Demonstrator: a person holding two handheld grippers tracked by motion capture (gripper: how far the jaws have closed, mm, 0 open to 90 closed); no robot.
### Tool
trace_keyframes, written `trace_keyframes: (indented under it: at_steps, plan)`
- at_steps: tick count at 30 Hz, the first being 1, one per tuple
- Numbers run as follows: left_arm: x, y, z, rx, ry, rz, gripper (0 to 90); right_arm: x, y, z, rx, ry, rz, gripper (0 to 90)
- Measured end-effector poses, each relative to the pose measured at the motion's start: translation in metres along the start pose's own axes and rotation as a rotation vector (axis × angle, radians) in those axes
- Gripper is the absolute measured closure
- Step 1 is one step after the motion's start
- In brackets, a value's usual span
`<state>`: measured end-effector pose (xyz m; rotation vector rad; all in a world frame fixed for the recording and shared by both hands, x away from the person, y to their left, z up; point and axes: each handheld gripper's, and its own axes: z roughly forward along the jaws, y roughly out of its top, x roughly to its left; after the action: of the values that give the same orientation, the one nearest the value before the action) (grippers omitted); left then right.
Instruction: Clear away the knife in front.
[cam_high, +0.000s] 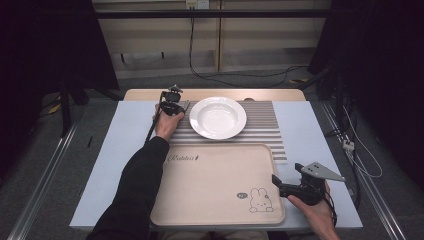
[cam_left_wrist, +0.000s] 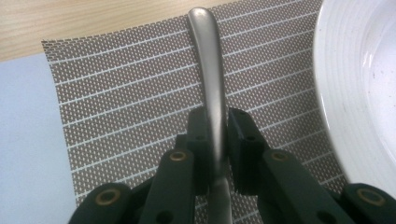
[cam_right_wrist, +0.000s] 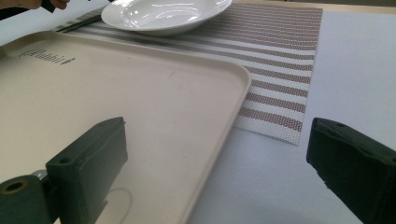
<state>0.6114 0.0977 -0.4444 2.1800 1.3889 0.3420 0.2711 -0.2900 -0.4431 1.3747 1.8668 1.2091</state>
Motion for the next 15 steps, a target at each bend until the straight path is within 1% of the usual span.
trace_keyframes:
  at_steps: [3,4,5,6,7,12,13,15]
  plan:
    - [0.000,0.000,0.000,-0.001,0.005,0.001,80.0,0.000,0.000,0.000,-0.001,-0.001,0.000,5.1]
    - [0.000,0.000,-0.002,-0.003,0.007,-0.006,79.9,0.000,0.000,0.000,0.000,-0.001,0.000,5.1]
    - [0.000,0.000,-0.002,-0.007,0.009,-0.001,79.9,0.000,0.000,0.000,0.001,-0.001,0.001,5.1]
    - [0.000,0.001,-0.004,-0.009,0.001,-0.005,79.9,0.000,0.000,0.000,0.000,0.001,-0.001,5.1]
    - [0.001,0.001,-0.005,-0.017,0.000,-0.003,80.0,0.000,0.000,0.000,0.000,0.001,-0.001,5.1]
    - [0.002,0.002,-0.010,-0.022,0.008,0.006,80.0,0.000,0.000,0.000,0.000,0.001,0.000,5.1]
    - [0.002,0.002,-0.010,-0.026,0.009,-0.002,80.0,0.000,0.000,0.000,0.000,0.000,-0.002,5.1]
    - [0.003,0.002,-0.012,-0.022,0.009,0.007,79.9,0.000,0.000,0.000,0.000,-0.001,-0.004,5.0]
